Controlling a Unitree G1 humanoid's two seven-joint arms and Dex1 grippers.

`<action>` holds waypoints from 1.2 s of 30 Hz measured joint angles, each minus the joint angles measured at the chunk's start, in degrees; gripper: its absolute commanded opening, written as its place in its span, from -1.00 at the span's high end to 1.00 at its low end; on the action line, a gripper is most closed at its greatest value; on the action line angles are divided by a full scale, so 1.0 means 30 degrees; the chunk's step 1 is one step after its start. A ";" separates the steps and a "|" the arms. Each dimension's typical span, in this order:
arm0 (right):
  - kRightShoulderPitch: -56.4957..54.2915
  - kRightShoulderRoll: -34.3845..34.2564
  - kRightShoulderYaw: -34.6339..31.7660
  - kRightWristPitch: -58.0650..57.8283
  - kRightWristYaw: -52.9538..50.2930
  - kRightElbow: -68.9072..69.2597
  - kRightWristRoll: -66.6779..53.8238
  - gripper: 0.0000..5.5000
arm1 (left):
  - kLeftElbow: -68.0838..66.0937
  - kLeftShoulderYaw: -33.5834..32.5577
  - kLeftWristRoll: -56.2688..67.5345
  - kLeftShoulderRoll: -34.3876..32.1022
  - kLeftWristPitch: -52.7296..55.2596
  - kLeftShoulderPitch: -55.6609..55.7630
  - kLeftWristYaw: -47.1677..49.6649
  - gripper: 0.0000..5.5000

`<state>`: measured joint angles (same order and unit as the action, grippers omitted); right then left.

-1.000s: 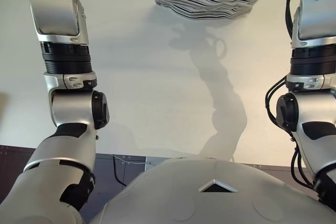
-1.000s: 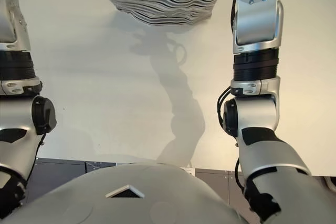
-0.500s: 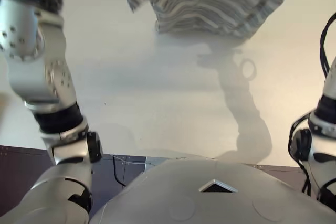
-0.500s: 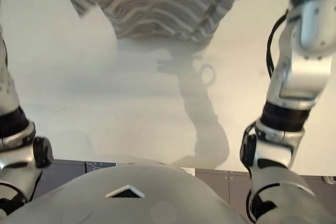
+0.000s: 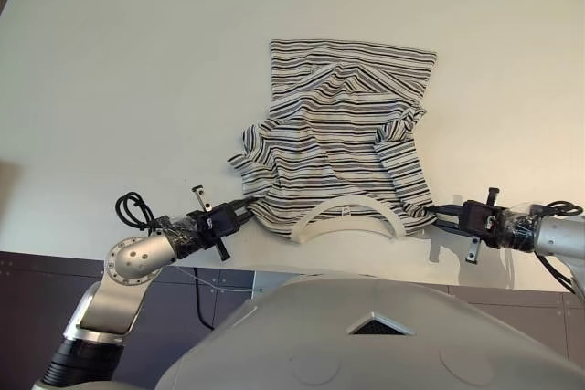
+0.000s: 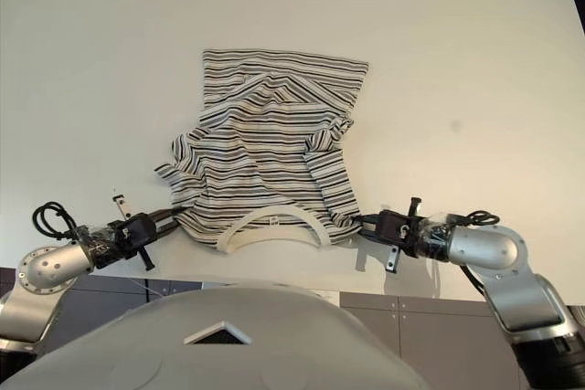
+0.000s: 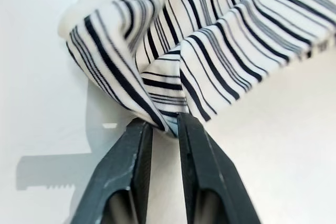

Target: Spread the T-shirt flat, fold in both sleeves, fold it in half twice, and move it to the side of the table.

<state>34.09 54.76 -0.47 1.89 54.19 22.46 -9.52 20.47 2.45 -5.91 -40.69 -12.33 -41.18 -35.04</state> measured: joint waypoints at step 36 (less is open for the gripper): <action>-0.8059 -0.2471 0.2274 0.0024 -0.7999 -0.7234 0.6071 0.05 | -0.0883 0.4124 -0.4002 0.0476 0.5233 0.5473 0.7389 0.24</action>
<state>9.91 47.34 6.35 1.96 30.19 0.76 8.69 17.82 14.83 -17.92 -39.26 3.37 -24.76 -12.87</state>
